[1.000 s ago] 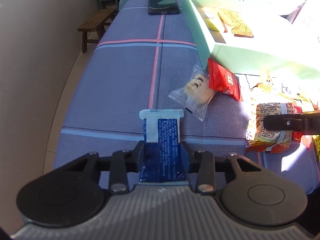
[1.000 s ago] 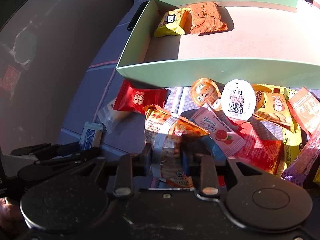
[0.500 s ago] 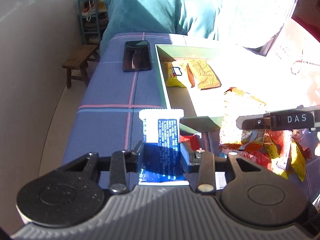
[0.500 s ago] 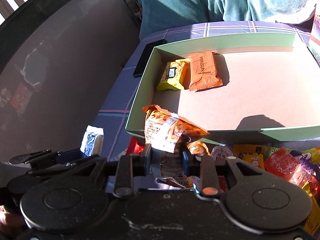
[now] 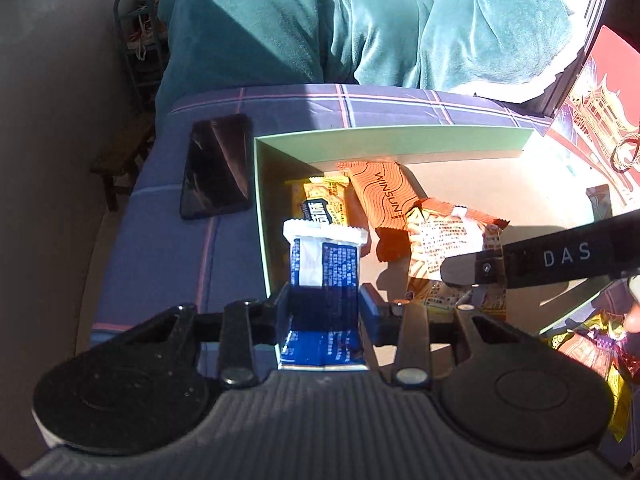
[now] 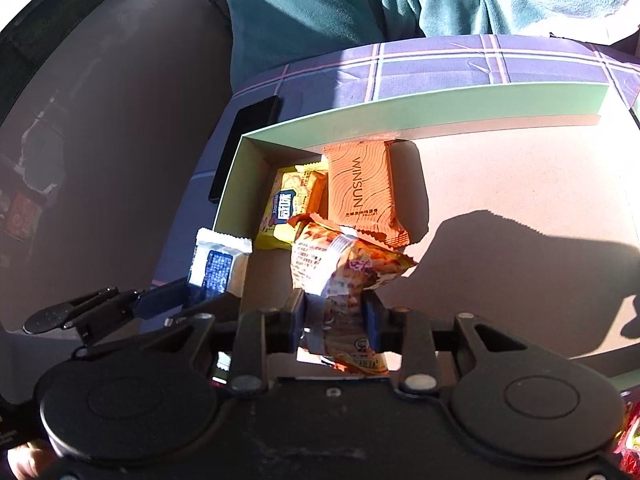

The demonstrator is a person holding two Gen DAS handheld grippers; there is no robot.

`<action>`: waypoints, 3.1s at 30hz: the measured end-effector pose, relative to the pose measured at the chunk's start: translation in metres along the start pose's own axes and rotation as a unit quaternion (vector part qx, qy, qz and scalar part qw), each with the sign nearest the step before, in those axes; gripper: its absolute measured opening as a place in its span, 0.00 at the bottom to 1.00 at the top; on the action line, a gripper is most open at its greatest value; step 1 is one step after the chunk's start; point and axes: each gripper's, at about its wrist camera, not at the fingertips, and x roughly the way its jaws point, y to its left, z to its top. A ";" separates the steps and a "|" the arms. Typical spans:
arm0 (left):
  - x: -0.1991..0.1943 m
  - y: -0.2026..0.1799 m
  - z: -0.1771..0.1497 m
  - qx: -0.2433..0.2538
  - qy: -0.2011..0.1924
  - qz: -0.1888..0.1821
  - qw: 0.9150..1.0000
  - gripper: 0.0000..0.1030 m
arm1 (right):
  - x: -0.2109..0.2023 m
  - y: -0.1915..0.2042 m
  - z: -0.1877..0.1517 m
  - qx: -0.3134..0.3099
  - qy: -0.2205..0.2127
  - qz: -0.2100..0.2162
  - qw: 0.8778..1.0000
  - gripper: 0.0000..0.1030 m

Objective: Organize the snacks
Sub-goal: 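Place both held snacks into the green tray beside the first snacks, then grasp the yellow WINSUN pack with the right gripper while the left grasps a yellow bar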

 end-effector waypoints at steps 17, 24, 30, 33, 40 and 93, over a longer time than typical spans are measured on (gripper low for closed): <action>-0.028 -0.009 -0.017 -0.045 -0.018 0.013 0.999 1.00 | -0.036 -0.014 -0.021 0.006 -0.046 -0.017 0.999 1.00; -0.042 -0.044 -0.045 -0.016 0.000 -0.005 1.000 1.00 | -0.073 -0.026 -0.061 -0.022 -0.100 -0.029 0.994 1.00; -0.045 -0.083 -0.074 0.011 0.022 -0.030 0.999 1.00 | -0.100 -0.058 -0.097 -0.024 -0.104 -0.054 0.993 1.00; -0.043 -0.105 -0.087 0.031 0.032 -0.041 0.998 1.00 | -0.109 -0.077 -0.113 -0.007 -0.092 -0.058 0.994 1.00; -0.036 -0.156 -0.115 0.089 0.064 -0.065 0.992 1.00 | -0.128 -0.115 -0.154 0.008 -0.087 -0.063 0.994 0.95; -0.018 -0.141 -0.137 0.140 0.073 -0.033 0.987 0.43 | -0.108 -0.121 -0.235 -0.041 -0.058 -0.137 0.988 0.66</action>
